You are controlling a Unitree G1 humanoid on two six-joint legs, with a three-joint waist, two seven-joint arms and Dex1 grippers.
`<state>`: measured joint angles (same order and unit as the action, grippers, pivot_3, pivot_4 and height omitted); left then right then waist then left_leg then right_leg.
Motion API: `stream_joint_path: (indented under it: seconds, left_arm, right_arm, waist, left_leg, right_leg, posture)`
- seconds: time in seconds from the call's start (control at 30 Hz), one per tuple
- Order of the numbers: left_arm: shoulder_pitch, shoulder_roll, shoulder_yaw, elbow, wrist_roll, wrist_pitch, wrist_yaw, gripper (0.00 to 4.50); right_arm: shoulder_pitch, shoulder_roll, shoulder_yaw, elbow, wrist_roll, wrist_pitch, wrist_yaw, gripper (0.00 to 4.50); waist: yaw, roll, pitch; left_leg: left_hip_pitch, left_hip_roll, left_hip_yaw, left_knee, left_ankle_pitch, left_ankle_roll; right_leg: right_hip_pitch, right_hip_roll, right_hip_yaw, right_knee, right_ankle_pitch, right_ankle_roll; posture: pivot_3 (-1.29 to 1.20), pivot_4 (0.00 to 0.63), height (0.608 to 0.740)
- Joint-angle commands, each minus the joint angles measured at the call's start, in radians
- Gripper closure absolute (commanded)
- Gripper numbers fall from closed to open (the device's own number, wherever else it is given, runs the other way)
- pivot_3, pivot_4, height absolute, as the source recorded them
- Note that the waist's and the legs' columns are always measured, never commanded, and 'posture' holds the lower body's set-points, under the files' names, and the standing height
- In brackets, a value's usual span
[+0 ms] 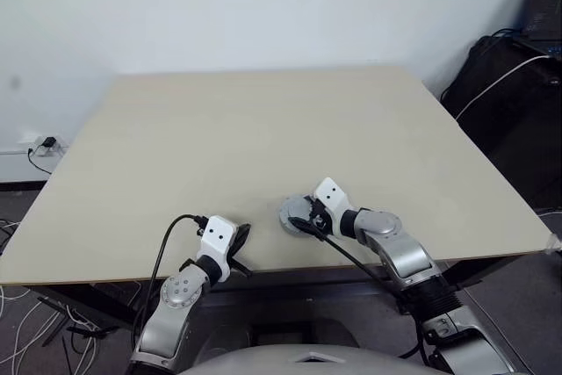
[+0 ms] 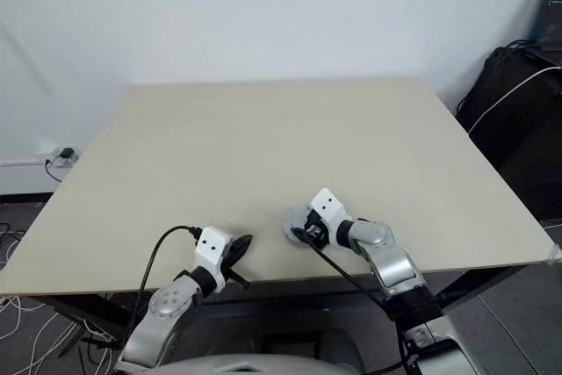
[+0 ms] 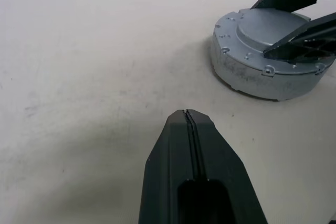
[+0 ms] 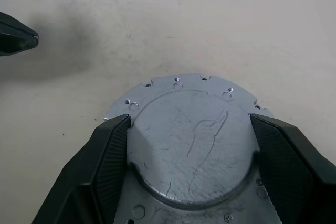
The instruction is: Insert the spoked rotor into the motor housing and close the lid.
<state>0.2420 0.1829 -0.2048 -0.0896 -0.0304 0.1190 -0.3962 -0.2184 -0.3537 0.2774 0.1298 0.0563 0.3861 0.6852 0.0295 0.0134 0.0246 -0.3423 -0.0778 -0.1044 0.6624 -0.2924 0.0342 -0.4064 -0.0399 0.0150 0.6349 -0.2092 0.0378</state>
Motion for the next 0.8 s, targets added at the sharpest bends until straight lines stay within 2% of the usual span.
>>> stream_joint_path:
  seconds: [0.03, 0.23, 0.37, 0.53, 0.8]
  left_arm:
    - [-0.012, 0.001, -0.001, -0.028, -0.006, -0.020, 0.000, 4.50]
    - [-0.118, -0.005, -0.030, 0.048, 0.048, 0.018, 0.011, 4.50]
    - [-0.209, -0.022, -0.028, 0.124, 0.016, 0.006, -0.029, 4.50]
    - [-0.359, -0.063, -0.019, 0.252, -0.030, 0.038, -0.087, 4.50]
    - [-0.521, -0.121, 0.016, 0.356, -0.157, 0.291, -0.173, 4.50]
  right_arm:
    - [0.006, -0.012, 0.009, -0.002, -0.036, 0.050, -0.029, 1.25]
    - [0.008, -0.006, 0.031, -0.014, -0.047, 0.112, -0.054, 1.25]
    - [0.004, -0.002, 0.039, -0.021, -0.043, 0.127, -0.064, 1.25]
    - [0.001, 0.000, 0.043, -0.029, -0.043, 0.134, -0.072, 1.25]
    - [0.005, 0.002, 0.043, -0.049, -0.042, 0.140, -0.086, 1.25]
  waist:
    - [0.000, 0.000, -0.001]
    - [0.004, 0.000, -0.002]
    - [0.001, 0.000, -0.003]
    - [0.000, -0.002, -0.003]
    - [-0.006, -0.003, -0.004]
  left_leg:
    - [0.000, 0.000, 0.000, 0.000, 0.000, 0.000]
    - [0.003, 0.000, 0.000, 0.001, 0.000, 0.000]
    - [0.011, 0.000, 0.000, 0.000, 0.000, 0.001]
    - [0.012, 0.000, 0.000, 0.000, 0.000, 0.001]
    - [0.011, 0.000, 0.000, 0.000, 0.000, 0.002]
  right_leg:
    - [0.000, 0.000, 0.000, 0.000, 0.000, 0.000]
    - [0.004, 0.000, -0.001, 0.000, 0.000, 0.000]
    - [0.012, 0.000, -0.001, -0.001, -0.001, -0.002]
    - [0.013, 0.001, -0.001, -0.003, 0.001, 0.002]
    - [0.014, 0.003, -0.001, -0.004, 0.001, 0.003]
  posture:
    - [0.00, 0.000, 0.740]
    - [0.00, 0.000, 0.740]
    - [0.00, 0.000, 0.740]
    - [0.00, 0.000, 0.740]
    - [0.00, 0.000, 0.740]
